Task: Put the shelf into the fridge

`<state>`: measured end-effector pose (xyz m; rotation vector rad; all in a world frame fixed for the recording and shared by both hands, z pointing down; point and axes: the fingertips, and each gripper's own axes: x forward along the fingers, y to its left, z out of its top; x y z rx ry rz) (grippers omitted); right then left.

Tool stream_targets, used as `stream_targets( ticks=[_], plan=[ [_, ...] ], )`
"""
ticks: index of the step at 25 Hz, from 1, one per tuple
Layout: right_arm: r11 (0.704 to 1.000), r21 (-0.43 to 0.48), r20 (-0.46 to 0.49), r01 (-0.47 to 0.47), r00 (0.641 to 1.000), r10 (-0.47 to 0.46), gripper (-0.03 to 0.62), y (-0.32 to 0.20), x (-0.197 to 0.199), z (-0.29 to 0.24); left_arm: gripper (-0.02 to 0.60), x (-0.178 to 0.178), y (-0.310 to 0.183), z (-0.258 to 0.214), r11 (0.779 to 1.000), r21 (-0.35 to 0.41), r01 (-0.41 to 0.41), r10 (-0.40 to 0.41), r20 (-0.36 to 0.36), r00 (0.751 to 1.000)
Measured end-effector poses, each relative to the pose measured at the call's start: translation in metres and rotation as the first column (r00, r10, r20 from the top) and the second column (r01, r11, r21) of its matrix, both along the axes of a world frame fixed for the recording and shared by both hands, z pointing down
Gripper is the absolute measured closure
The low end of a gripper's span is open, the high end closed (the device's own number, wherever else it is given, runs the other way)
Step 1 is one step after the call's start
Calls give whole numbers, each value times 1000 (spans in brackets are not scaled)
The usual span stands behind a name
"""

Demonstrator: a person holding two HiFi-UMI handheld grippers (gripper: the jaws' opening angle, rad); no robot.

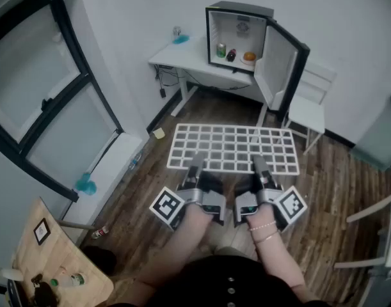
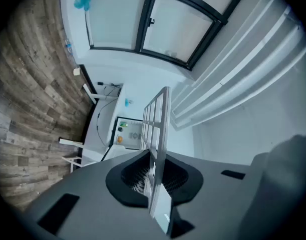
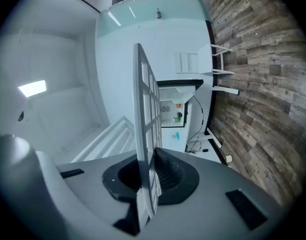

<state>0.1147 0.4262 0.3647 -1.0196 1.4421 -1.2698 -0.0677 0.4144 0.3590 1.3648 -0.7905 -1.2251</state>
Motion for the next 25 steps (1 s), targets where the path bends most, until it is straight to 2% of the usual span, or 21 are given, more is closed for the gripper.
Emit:
stream_targets(
  ticks=[13,17,25],
  plan=[
    [1000,-5,-21,2,1000,-2,559,-2,-2,4,548,-1,-1,7,1000,-15,12,-12,-10,1000],
    [999,-34,23,3,1000,-2,559,-6,1,17,547,-1,-5,11,1000,-27,1,-1,9,1000],
    [999,-32,24,-24,999,25,559,-19,-4,17,548,-4,-21,12,999,-29,-26,26,8,1000]
  ],
)
